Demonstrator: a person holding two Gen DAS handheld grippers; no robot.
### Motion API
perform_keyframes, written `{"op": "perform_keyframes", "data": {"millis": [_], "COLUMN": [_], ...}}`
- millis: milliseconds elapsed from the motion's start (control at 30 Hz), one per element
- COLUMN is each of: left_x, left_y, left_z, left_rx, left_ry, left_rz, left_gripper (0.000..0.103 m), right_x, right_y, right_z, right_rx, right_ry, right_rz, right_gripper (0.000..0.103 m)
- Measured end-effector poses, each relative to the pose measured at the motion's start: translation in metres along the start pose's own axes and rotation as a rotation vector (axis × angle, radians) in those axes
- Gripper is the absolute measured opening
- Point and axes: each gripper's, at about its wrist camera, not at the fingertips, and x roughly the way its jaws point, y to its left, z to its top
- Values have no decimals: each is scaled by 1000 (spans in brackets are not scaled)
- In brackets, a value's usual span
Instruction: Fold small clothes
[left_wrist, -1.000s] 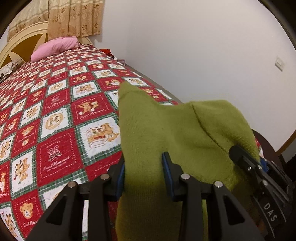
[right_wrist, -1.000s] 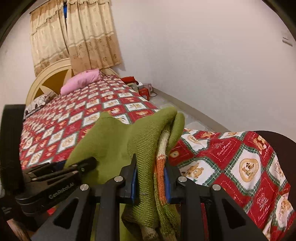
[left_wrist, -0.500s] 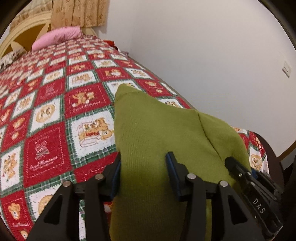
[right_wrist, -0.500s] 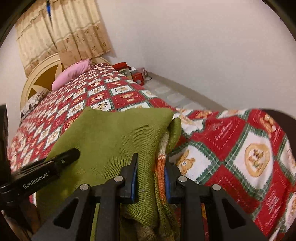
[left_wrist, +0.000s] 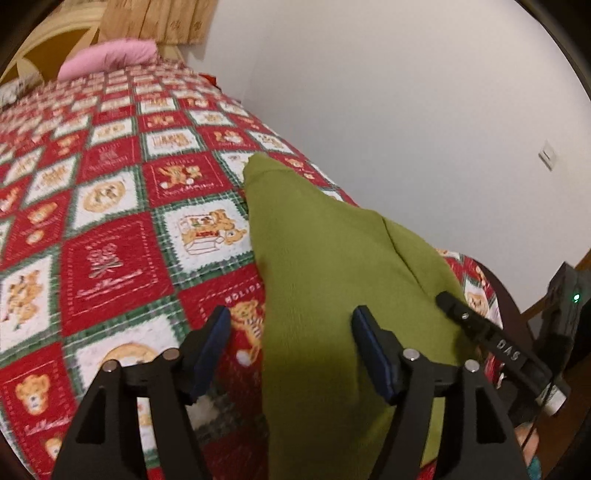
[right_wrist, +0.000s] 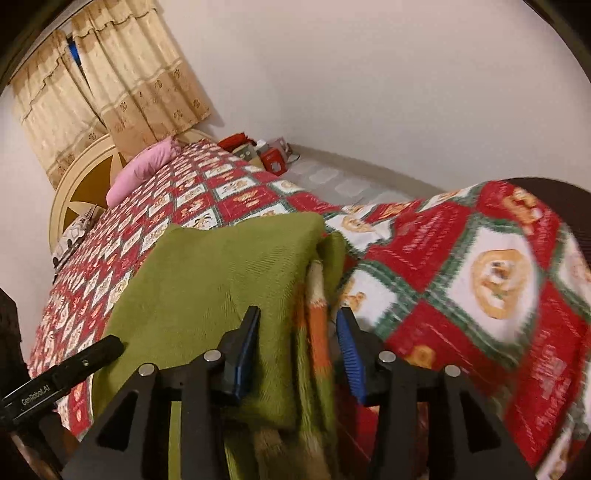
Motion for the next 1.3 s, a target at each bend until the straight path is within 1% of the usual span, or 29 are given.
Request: {"op": "perform_keyframes", "data": {"millis": [67, 133, 167, 233, 367, 500, 533, 600, 700, 767, 833, 867, 933, 1033, 1067, 1100, 1133, 1167, 1200, 1233, 1267, 1300], "left_x": [-7, -11, -11, -8, -6, -6, -5, -3, 1, 3, 3, 2, -1, -4, -5, -5, -7, -9, -11, -13, -16, -19], "left_y": [-2, -3, -4, -6, -4, -9, -10, -11, -9, -6, -4, -6, -13, -24, -28, -30, -31, -29, -25, -19, -14, -10], "left_z": [-7, -15, -18, -20, -19, -21, -21, -23, -26, -27, -31, -33, -42, -58, -63, -63, -64, -63, -60, -57, -54, -51], "left_rx": [12, 13, 15, 22, 6, 33, 36, 35, 4, -25, -34, -23, 37, 120, 144, 150, 146, 129, 94, 50, 16, -11], "left_ry": [-3, -13, -18, -17, -9, -12, -5, 4, 29, 59, 92, 99, 123, 122, 114, 112, 111, 111, 117, 124, 128, 131], "left_rz": [-1, 5, 15, 40, 56, 82, 84, 83, 65, 24, -16, -24, -52, -69, -76, -86, -101, -112, -136, -161, -175, -189], "left_gripper": [78, 84, 89, 90, 91, 91, 91, 93, 96, 97, 100, 101, 102, 102, 100, 94, 92, 86, 78, 72, 61, 52], "right_x": [-14, -32, -38, -52, -57, -42, -39, -35, -31, -31, -33, -36, -43, -48, -48, -47, -48, -48, -48, -49, -50, -51], "right_y": [-1, 3, 4, 9, 23, 30, 29, 22, 9, 0, 1, 3, 5, 4, 5, 5, 7, 8, 8, 4, 2, -2], "right_z": [-4, -9, -10, -17, -31, -45, -49, -51, -50, -50, -52, -55, -63, -70, -71, -71, -71, -70, -69, -67, -66, -65], "right_rx": [-1, -26, -38, -68, -152, -229, -233, -200, -136, -77, -89, -103, -125, -129, -124, -118, -112, -100, -83, -40, -10, 27], "right_ry": [-14, -36, -42, -48, -24, 23, 24, 43, 70, 95, 129, 139, 146, 139, 138, 140, 147, 156, 164, 181, 190, 200], "right_rz": [-1, -12, -16, -12, -21, -99, -111, -97, -45, 3, 12, 21, 41, 55, 55, 55, 67, 75, 82, 119, 149, 189], "right_gripper": [43, 43, 43, 44, 44, 44, 44, 43, 43, 44, 44, 44, 44, 44, 41, 34, 30, 28, 25, 24, 23, 22]}}
